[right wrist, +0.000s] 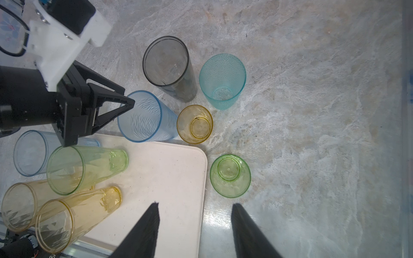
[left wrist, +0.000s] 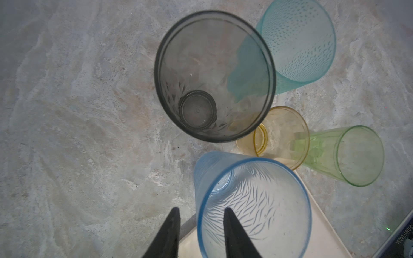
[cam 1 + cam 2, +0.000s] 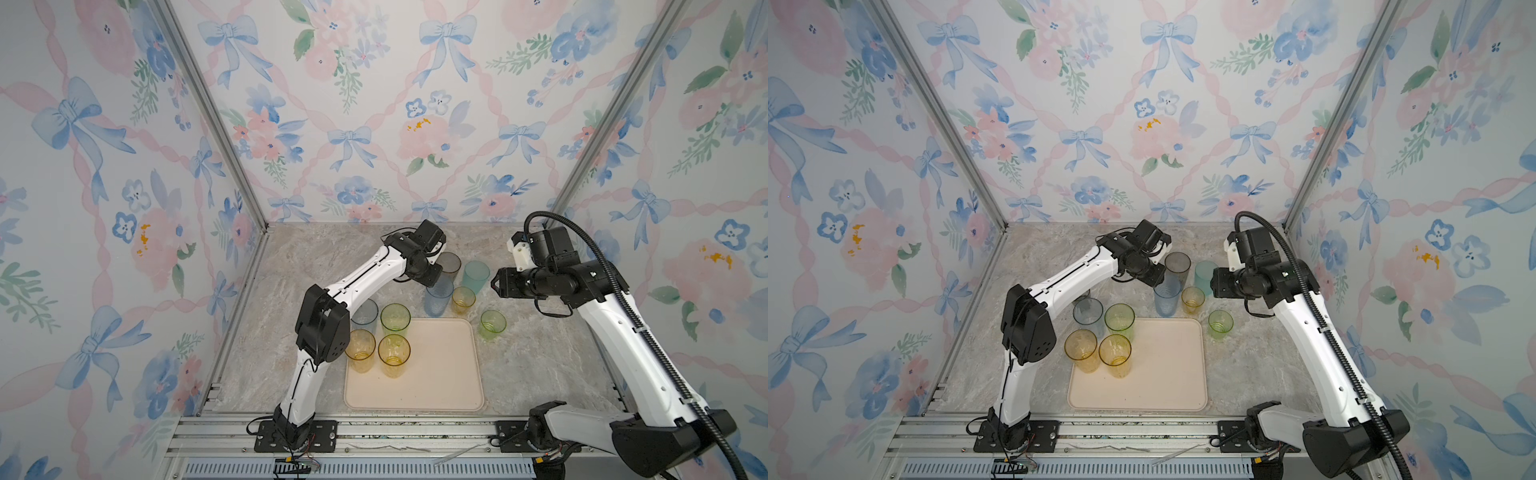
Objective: Place the glasses into the tray
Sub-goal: Pick up the glass from the center of the table.
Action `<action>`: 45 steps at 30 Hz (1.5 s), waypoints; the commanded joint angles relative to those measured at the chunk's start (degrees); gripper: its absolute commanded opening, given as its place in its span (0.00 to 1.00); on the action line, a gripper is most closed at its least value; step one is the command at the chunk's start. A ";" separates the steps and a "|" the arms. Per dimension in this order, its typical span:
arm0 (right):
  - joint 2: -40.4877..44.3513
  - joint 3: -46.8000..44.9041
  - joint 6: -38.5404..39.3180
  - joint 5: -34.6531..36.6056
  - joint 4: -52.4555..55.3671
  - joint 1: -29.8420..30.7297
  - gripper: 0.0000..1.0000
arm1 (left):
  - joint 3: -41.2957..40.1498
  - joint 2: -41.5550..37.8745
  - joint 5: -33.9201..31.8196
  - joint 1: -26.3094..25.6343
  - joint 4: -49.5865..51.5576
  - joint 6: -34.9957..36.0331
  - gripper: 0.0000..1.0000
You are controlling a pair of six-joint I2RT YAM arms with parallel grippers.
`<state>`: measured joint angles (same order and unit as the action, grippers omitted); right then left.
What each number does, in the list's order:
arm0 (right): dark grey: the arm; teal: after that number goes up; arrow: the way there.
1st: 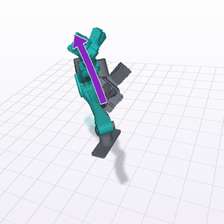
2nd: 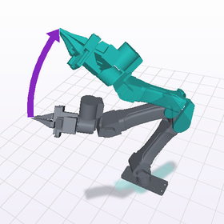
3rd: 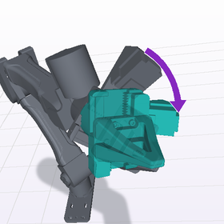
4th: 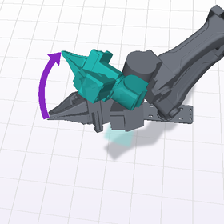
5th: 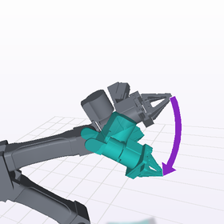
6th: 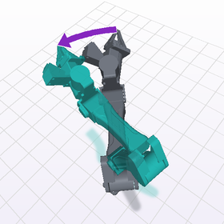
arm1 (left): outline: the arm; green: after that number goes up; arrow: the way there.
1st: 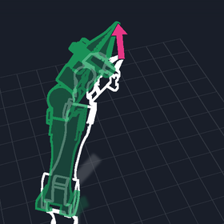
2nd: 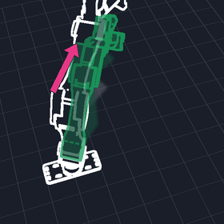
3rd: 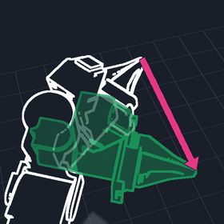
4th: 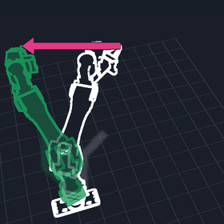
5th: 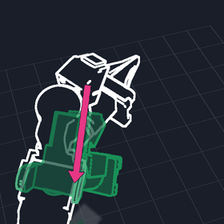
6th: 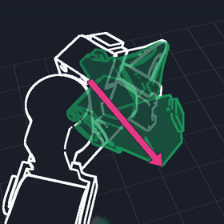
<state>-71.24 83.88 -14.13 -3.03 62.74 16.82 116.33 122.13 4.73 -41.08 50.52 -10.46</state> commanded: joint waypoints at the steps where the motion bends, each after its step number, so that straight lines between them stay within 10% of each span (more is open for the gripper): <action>1: 1.23 -0.97 0.93 -0.88 -0.16 -1.06 0.55 | 2.58 2.00 -0.49 -0.21 2.67 0.83 0.33; 45: 2.81 -4.22 0.93 -5.19 -1.70 -4.78 0.55 | 11.66 4.22 -6.11 -0.61 9.46 5.16 0.02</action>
<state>-69.30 80.40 -12.84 -7.11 61.84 12.73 125.69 128.09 0.38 -41.30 58.54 -7.03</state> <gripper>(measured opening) 0.551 0.069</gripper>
